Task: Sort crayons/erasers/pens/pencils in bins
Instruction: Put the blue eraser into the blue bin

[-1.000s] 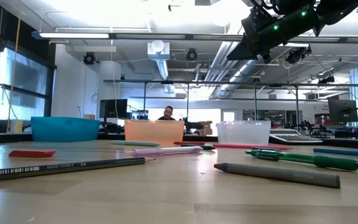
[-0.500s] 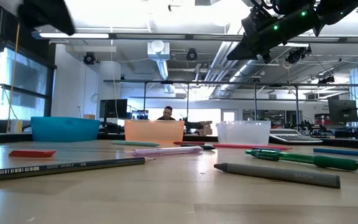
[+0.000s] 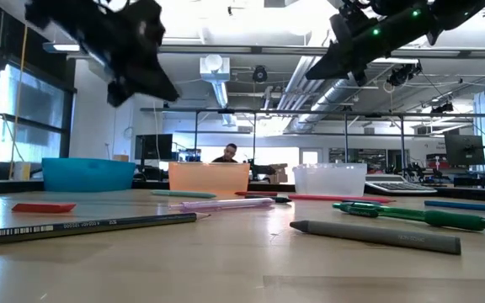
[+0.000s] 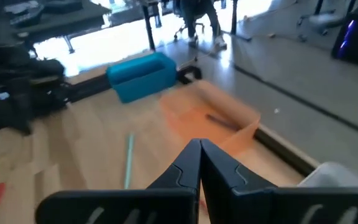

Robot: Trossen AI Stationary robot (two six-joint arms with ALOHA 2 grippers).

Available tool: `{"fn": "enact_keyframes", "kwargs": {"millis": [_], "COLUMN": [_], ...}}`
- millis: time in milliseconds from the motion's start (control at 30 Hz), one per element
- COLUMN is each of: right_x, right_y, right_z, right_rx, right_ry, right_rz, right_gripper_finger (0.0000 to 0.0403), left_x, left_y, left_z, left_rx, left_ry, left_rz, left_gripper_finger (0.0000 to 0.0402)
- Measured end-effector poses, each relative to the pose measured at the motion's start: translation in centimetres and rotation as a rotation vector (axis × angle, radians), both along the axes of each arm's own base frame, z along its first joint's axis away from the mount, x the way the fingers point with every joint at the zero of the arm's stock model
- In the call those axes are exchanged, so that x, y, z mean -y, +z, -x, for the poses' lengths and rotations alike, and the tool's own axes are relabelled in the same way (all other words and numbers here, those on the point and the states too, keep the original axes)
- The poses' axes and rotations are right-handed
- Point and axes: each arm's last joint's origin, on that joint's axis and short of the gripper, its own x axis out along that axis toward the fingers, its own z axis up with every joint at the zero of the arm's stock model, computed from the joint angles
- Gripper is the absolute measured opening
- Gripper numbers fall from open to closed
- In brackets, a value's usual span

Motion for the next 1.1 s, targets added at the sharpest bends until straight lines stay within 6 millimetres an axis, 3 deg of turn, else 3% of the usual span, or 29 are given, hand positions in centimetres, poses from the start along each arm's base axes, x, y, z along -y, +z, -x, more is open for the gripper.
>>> {"fn": "enact_keyframes", "kwargs": {"millis": [100,233,367,467,767,1100], "right_x": [-0.7,-1.3,-1.4,-1.2,-1.2,-4.5], "right_y": [-0.4,-0.1,1.2,1.7,-2.8,-6.0], "right_z": [0.0,0.2,0.2,-0.3,-3.5,-5.5], "right_rx": [-0.037,-0.214,-0.372,-0.422,-0.609,-0.735], "right_ry": [0.03,0.095,0.078,0.02,0.128,0.113], "right_rz": [-0.063,-0.095,-0.13,-0.251,-0.483,-0.595], "right_gripper_finger": [0.0,0.0,0.0,0.0,0.0,0.0], "left_x": [-1.4,-2.7,-3.4,-3.9,-5.7,-6.3], "left_y": [-1.5,-2.9,-3.6,-3.6,-3.6,-3.6], "left_z": [0.6,1.5,1.8,1.9,2.5,2.7], "left_rx": [-0.008,-0.013,0.033,0.102,0.132,0.127], "left_ry": [0.083,0.136,0.08,0.04,0.055,0.151], "left_rz": [0.009,0.027,0.003,-0.01,-0.08,-0.111], "left_gripper_finger": [0.0,0.0,0.0,0.0,0.0,0.0]}}
